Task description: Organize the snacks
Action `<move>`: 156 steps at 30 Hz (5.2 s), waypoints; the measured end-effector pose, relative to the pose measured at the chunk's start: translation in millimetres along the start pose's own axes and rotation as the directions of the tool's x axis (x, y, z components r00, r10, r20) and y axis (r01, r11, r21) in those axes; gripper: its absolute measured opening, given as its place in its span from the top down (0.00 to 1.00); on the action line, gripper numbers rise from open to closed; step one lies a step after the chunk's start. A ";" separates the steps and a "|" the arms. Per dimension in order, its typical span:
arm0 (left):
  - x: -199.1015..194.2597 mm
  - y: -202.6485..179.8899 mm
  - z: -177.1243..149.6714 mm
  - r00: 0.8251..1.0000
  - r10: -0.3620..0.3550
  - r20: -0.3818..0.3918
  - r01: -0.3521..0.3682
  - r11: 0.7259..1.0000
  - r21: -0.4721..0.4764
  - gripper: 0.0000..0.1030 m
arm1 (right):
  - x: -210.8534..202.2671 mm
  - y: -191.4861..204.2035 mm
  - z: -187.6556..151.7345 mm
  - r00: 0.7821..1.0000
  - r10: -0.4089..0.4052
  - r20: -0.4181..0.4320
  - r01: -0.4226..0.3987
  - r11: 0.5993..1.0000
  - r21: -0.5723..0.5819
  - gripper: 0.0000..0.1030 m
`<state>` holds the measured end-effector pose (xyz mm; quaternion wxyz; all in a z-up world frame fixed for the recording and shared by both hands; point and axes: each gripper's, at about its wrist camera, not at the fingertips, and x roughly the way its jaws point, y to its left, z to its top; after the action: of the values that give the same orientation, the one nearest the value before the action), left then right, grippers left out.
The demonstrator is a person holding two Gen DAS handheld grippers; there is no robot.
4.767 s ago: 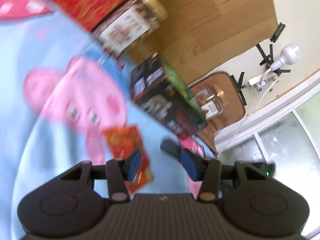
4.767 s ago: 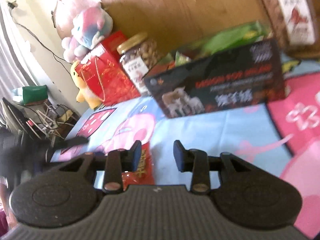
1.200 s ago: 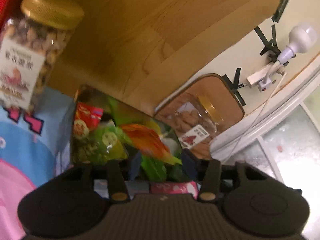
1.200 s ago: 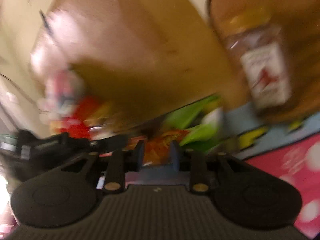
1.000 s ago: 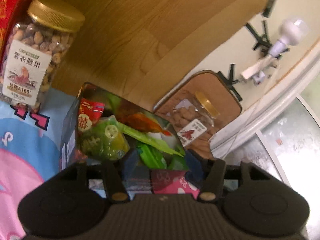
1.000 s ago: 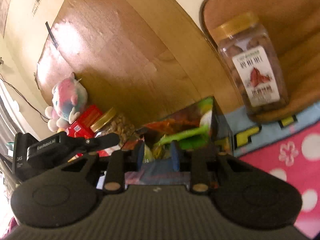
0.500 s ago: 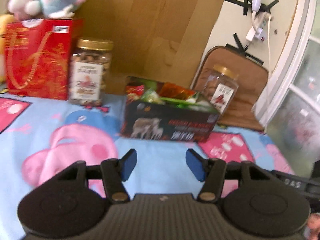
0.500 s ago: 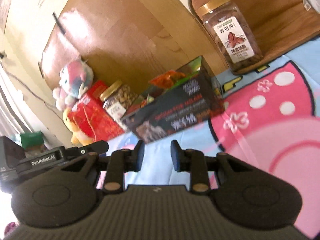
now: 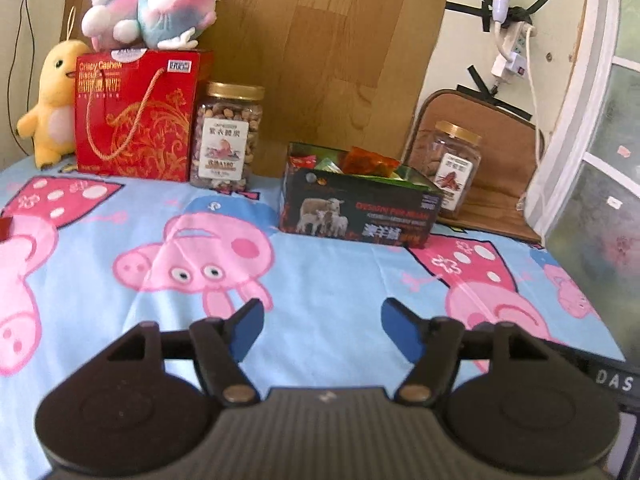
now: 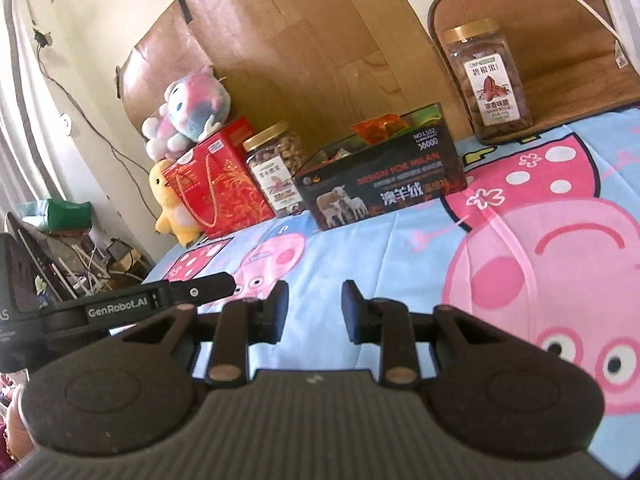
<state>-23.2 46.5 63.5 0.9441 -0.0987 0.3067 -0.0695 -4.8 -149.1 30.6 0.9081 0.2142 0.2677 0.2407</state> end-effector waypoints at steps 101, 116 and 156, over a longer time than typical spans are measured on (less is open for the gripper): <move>14.8 -29.2 -7.0 0.995 0.076 0.058 -0.083 0.987 0.134 0.00 | 10.8 -39.5 -12.6 0.990 -0.137 0.033 0.131 0.982 0.137 0.42; 12.6 -30.9 -8.7 0.990 0.119 0.076 -0.130 0.979 0.158 0.00 | 10.2 -41.6 -12.3 0.990 -0.136 0.027 0.131 0.980 0.149 0.42; 9.4 -38.9 -13.6 0.995 0.074 0.070 -0.086 0.976 0.198 0.00 | 8.3 -46.5 -13.5 0.992 -0.127 0.027 0.122 0.981 0.154 0.42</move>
<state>-26.6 5.0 56.3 0.9604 0.0073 0.2723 -0.0590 8.4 -177.9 -7.0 0.9071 0.2702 0.2814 0.1583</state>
